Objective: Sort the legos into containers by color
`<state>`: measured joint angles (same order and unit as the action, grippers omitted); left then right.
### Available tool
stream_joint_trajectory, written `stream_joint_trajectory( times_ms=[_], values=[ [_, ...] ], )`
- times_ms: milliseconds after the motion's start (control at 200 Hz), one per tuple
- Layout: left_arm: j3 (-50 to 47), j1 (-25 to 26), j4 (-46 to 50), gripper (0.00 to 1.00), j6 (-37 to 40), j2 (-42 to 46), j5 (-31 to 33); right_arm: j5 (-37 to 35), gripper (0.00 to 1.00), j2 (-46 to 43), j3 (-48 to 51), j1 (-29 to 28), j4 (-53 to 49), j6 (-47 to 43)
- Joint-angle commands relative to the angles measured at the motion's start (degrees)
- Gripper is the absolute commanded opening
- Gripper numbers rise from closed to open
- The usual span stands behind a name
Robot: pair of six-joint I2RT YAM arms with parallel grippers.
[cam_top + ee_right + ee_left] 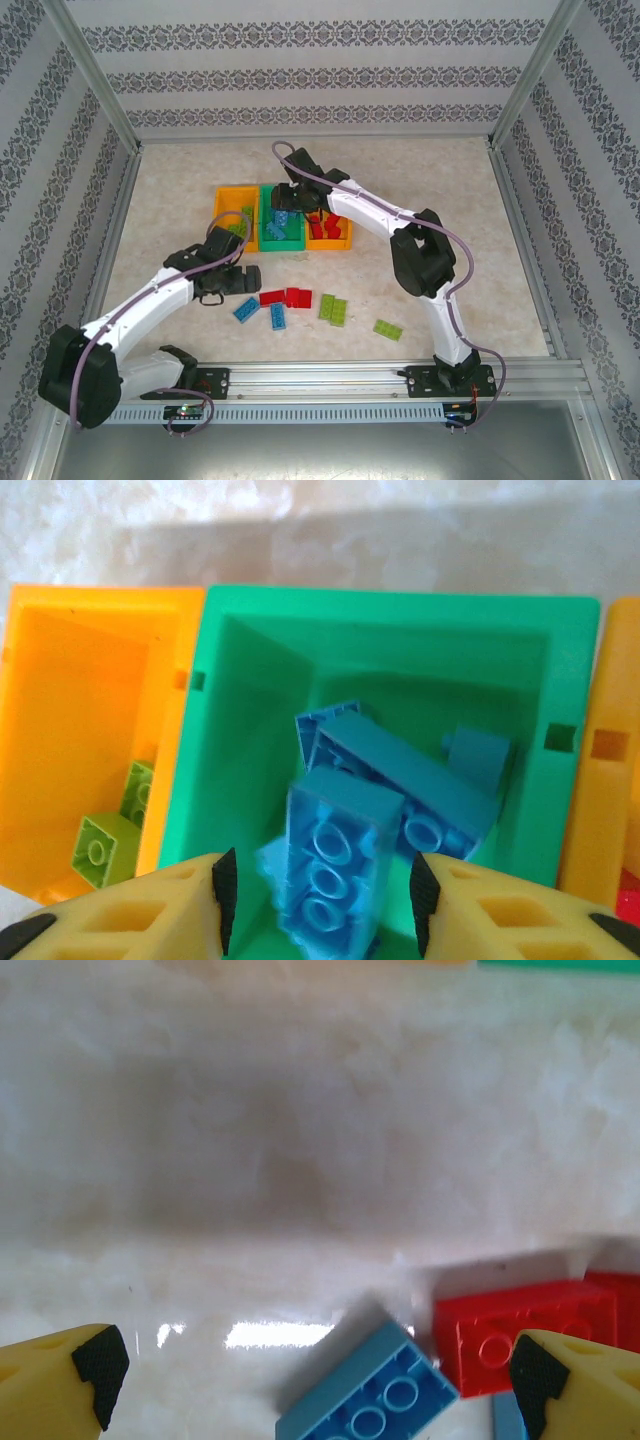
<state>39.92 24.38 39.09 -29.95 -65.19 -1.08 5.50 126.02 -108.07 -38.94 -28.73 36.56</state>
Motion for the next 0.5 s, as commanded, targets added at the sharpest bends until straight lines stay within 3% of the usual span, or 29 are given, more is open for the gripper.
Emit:
stream_joint_trajectory(
  times_ms=[0, 220, 400, 495],
  values=[
    [-3.4, 1.8, -0.4, 1.00, 1.1, 2.4, -0.9, 2.3, 0.55, -0.3, -1.4, 0.8, -0.8, 1.3],
    [-5.7, 6.1, -3.1, 1.00, 0.9, 3.5, -1.0, 1.8, 0.69, -2.8, -0.2, 0.8, -0.7, 0.5],
    [-5.9, 9.8, -4.5, 0.99, 2.3, 2.6, -1.0, 1.9, 0.73, -5.2, 2.7, 1.7, 0.2, 1.1],
    [-6.1, 10.5, -4.6, 0.93, 1.7, 1.5, 0.0, 1.8, 0.74, -6.3, 4.2, 2.2, 0.5, 1.2]
  ],
)
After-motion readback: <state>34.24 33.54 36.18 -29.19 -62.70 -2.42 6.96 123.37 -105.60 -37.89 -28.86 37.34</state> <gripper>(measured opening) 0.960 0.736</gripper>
